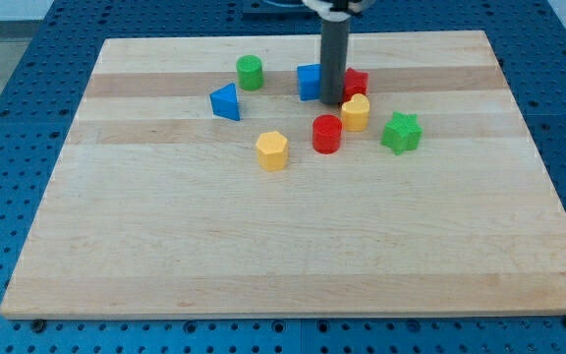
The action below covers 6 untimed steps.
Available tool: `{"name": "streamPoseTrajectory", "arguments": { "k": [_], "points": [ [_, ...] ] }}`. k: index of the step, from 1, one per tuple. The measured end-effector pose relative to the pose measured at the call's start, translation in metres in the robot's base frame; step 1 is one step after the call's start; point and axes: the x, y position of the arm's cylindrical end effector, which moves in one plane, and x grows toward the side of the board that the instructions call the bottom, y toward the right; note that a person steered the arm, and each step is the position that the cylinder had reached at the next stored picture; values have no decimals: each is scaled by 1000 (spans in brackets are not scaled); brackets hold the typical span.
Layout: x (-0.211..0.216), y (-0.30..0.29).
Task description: Slightly push the heart closer to the red circle
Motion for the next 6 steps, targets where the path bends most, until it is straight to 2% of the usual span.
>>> {"name": "streamPoseTrajectory", "arguments": {
  "k": [3, 5, 6],
  "points": [
    [-32, 54],
    [22, 21],
    [43, -26]
  ]
}}
